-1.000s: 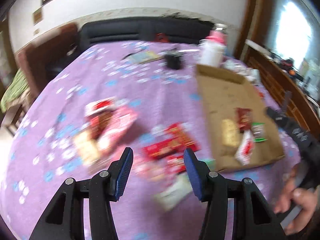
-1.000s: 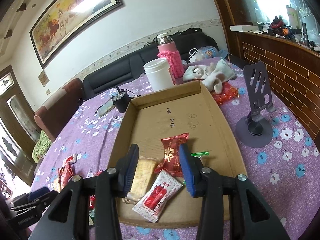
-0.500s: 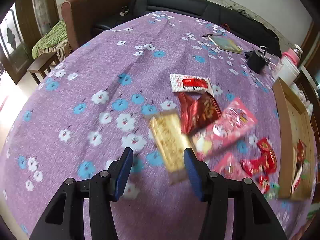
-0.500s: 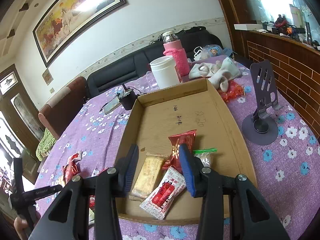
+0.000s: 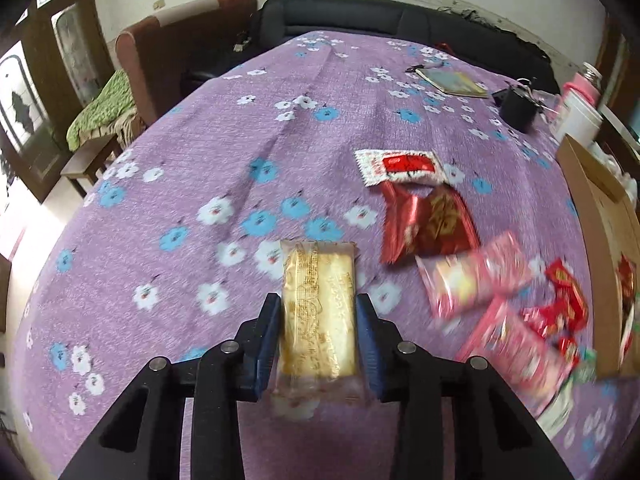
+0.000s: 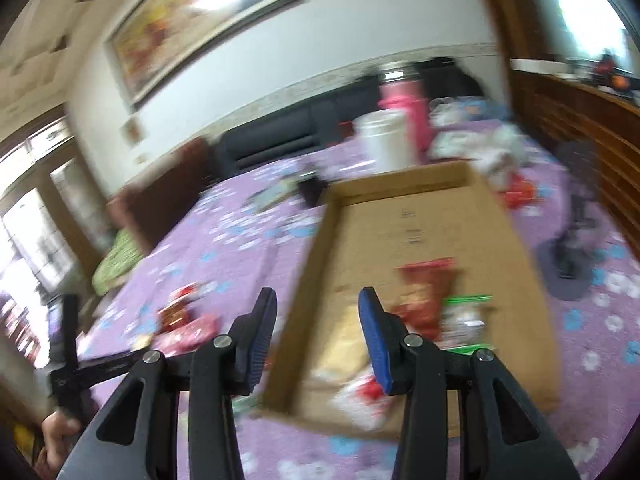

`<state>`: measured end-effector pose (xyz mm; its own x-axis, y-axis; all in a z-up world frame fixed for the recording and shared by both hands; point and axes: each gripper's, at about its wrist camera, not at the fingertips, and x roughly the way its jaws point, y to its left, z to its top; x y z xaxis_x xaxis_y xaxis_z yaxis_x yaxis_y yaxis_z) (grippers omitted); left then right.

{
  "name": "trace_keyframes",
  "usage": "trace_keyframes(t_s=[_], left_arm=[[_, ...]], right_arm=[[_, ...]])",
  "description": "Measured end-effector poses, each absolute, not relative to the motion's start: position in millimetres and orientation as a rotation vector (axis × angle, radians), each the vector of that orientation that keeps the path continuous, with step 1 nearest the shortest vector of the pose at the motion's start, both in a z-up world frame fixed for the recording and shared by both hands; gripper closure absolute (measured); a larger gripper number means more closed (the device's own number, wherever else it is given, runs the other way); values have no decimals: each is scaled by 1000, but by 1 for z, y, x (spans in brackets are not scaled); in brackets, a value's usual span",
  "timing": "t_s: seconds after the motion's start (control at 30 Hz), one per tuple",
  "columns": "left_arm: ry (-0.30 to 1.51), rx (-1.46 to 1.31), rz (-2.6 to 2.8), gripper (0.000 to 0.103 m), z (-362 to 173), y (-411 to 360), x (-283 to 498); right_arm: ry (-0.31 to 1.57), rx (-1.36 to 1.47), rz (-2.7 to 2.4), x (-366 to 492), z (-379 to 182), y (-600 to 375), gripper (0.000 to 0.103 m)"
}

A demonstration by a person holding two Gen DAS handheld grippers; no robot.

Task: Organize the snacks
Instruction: 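Grasp another yellow cake-bar packet with the left gripper, then grasp the white-and-green wrapped packet with the right gripper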

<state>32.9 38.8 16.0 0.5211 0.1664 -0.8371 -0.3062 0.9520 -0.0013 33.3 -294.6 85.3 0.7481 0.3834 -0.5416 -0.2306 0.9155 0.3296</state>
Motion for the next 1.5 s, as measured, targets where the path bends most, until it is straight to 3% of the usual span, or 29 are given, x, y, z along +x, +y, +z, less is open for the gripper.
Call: trace_keyframes(t_s=[0.2, 0.33, 0.57, 0.87, 0.93, 1.03, 1.5], left_arm=[[929, -146, 292, 63, 14, 45, 20], [923, -130, 301, 63, 14, 43, 20], [923, -138, 311, 62, 14, 44, 23], [926, -147, 308, 62, 14, 44, 23], [926, -145, 308, 62, 14, 43, 22], [925, -147, 301, 63, 15, 44, 21], [761, -157, 222, 66, 44, 34, -1]], right_arm=[[901, 277, 886, 27, 56, -223, 55], [1077, 177, 911, 24, 32, -196, 55], [1186, 175, 777, 35, 11, -200, 55], [952, -71, 651, 14, 16, -169, 55], [927, -146, 628, 9, 15, -163, 75], [916, -188, 596, 9, 15, -162, 82], [772, 1, 619, 9, 48, -186, 82]])
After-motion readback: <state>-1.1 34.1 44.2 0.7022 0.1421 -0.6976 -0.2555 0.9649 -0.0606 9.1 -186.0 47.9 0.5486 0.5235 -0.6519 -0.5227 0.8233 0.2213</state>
